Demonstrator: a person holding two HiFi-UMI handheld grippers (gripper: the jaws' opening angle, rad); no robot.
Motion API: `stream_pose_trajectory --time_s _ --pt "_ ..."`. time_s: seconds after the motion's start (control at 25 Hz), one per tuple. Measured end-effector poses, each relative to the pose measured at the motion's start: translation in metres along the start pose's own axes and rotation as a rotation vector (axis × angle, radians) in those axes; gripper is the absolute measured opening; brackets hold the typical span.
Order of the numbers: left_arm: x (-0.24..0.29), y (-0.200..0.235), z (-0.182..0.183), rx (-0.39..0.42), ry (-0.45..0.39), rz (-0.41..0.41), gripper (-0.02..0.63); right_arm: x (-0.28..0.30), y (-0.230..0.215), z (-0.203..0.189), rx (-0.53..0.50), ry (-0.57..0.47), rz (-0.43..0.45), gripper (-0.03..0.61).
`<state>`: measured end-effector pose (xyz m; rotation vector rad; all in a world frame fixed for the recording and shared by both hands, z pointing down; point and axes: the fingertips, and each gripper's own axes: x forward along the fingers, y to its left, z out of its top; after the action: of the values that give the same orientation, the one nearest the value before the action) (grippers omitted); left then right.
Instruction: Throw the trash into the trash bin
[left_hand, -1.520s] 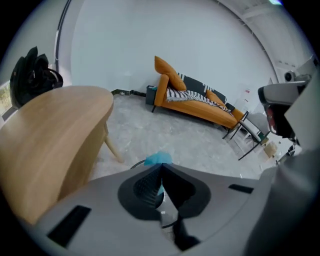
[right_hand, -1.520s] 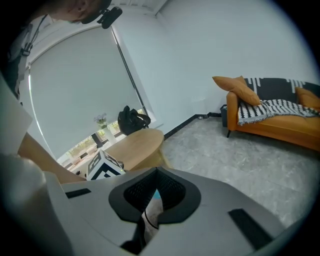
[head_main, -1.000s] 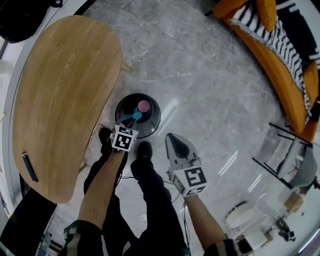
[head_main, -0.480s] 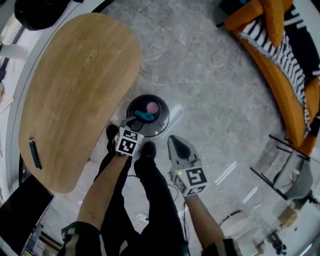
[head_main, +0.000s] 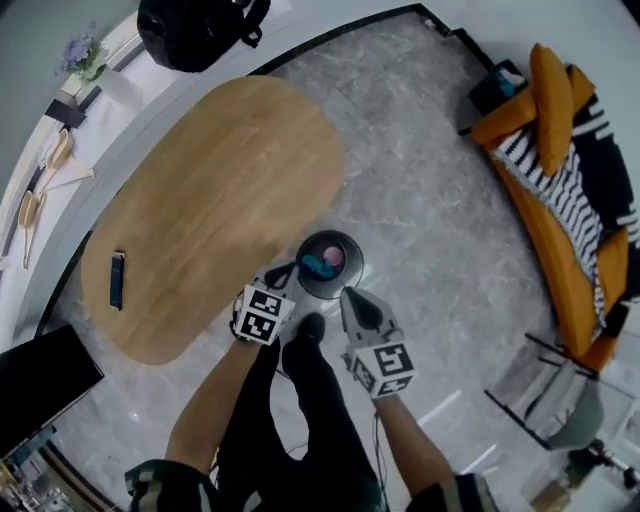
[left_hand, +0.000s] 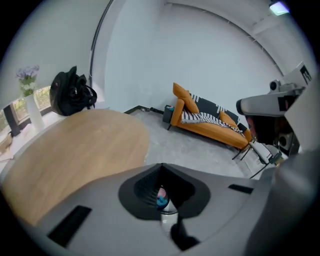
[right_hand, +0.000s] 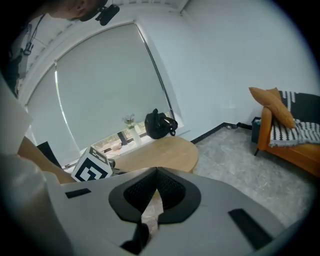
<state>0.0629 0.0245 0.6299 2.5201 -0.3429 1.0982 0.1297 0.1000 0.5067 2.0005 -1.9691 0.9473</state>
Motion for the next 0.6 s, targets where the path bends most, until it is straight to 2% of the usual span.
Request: stream_pose_trajectory --time_s 0.16,0.32,0.44,0.6 --pt "-0.071 0.043 0.014 -0.063 -0.069 0.112 0.002 0.006 0.043 0.036 -0.051 -0.004 0.083 0.000" --pt "-0.145 0.103 0.003 -0.121 -0.100 0.237 0.002 0.032 0.090 0.051 -0.101 0.007 0.154 0.000" --pt "-0.202 0.156 -0.022 -0.162 -0.110 0.328 0.002 0.056 0.142 0.056 -0.128 0.028 0.214 0.000" --pt "-0.271 0.218 -0.077 -0.237 -0.105 0.414 0.002 0.086 0.214 0.054 -0.170 0.060 0.288 0.000"
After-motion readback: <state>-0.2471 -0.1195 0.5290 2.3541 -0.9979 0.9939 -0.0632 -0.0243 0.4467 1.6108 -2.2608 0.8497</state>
